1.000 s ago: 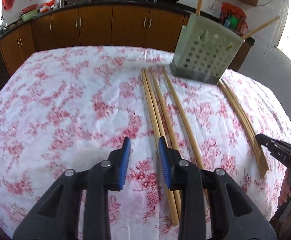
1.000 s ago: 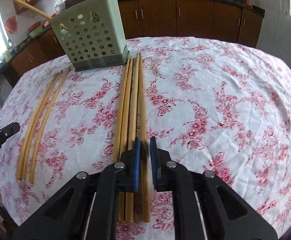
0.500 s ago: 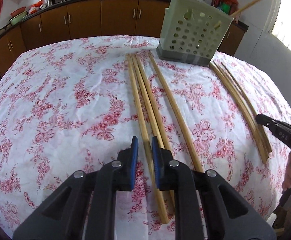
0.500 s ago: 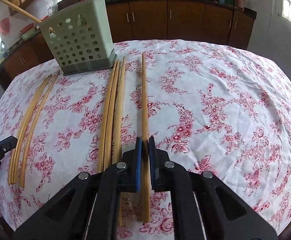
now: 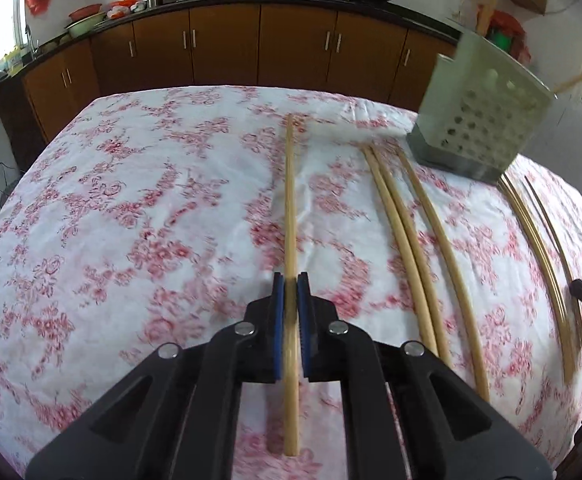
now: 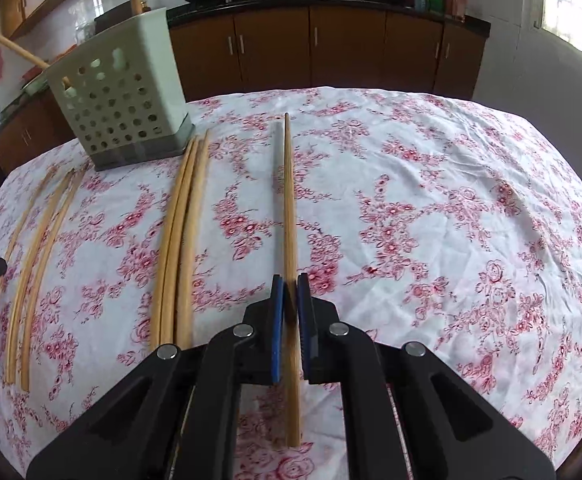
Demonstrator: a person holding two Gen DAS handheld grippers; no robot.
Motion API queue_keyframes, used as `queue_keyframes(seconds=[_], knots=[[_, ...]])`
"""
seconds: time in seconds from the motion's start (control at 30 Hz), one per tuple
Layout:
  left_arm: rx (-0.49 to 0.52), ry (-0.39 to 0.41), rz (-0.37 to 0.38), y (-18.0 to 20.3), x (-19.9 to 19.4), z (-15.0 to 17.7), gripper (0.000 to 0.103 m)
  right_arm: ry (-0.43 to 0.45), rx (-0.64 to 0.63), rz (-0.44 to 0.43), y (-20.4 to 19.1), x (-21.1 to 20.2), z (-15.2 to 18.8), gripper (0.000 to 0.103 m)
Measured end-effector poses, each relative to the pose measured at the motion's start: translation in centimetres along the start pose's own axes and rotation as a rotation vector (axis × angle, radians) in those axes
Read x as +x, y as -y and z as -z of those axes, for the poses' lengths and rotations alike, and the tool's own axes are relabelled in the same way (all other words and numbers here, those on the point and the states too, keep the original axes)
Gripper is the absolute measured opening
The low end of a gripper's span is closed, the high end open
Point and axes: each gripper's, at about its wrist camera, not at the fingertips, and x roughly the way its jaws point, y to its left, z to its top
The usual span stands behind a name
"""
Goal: Organize utensils
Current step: 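Lower the right tool onto a chopstick and close it while the left tool grasps another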
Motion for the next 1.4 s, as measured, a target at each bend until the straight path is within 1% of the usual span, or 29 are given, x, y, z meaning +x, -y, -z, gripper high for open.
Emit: queue_keyframes(seconds=[0.17, 0.3, 0.47, 0.73, 1.4], knots=[[0.007, 0.013, 0.001, -0.15, -0.01, 0.08, 0.010, 0.021, -0.021, 0.022, -0.52, 0.04, 0.15, 0.008], [-0.006, 0.013, 0.015, -0.41, -0.04, 0.01, 0.010, 0.020, -0.018, 0.016, -0.47, 0.04, 0.21, 0.008], [-0.013, 0.013, 0.023, -0.52, -0.06, 0.04, 0.010, 0.020, -0.029, 0.030, -0.65, 0.02, 0.24, 0.009], [-0.021, 0.012, 0.033, -0.63, -0.17, -0.08, 0.010, 0.019, -0.029, 0.027, -0.58, 0.03, 0.17, 0.009], [-0.018, 0.012, 0.030, -0.60, -0.14, -0.09, 0.010, 0.020, -0.028, 0.024, -0.48, 0.03, 0.20, 0.009]])
